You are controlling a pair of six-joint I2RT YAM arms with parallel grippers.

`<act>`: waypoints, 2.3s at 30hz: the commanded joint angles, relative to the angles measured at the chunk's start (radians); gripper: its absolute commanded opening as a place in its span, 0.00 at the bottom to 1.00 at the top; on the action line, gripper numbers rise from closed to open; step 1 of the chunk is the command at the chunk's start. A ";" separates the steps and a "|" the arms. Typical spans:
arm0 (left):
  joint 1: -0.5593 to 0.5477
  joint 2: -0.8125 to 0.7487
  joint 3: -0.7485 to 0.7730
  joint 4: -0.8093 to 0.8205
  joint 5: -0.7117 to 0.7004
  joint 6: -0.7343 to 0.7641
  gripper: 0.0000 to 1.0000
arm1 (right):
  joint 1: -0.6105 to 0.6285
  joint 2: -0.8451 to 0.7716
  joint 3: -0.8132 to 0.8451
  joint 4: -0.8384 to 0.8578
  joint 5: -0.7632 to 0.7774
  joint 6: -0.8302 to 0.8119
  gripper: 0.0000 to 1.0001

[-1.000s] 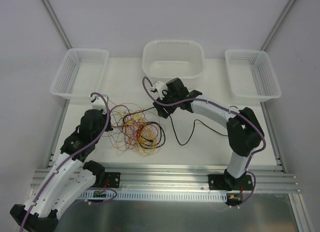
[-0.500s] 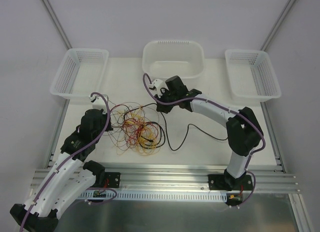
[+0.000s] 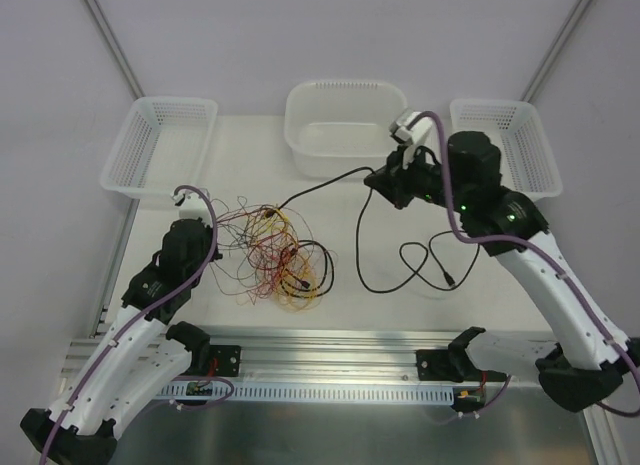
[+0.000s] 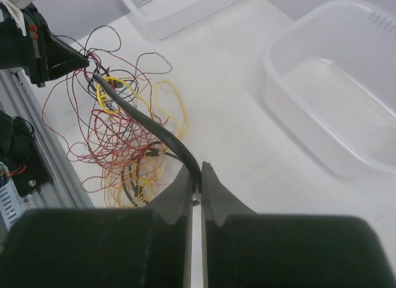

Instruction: Untangle the cables

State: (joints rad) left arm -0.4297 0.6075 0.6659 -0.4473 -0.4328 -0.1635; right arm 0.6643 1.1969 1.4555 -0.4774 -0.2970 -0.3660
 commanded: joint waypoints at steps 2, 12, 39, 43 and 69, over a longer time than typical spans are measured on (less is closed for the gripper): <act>0.032 0.021 0.011 -0.025 -0.107 -0.031 0.00 | -0.100 -0.170 0.028 -0.070 -0.016 0.111 0.01; 0.066 0.038 0.018 -0.042 -0.139 -0.059 0.00 | -0.193 -0.390 0.055 -0.083 0.342 0.156 0.01; 0.072 -0.011 0.024 -0.041 -0.017 -0.070 0.33 | -0.242 -0.316 -0.628 -0.331 0.516 0.535 0.01; 0.072 -0.014 0.024 -0.041 -0.007 -0.070 0.38 | -0.252 -0.318 -0.725 -0.372 0.519 0.599 0.04; 0.074 -0.014 0.026 -0.039 0.034 -0.064 0.41 | -0.316 -0.161 -0.851 -0.098 0.392 0.711 0.68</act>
State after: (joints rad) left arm -0.3645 0.5991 0.6659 -0.4957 -0.4198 -0.2245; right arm 0.3508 1.0641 0.6163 -0.6903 0.1699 0.3061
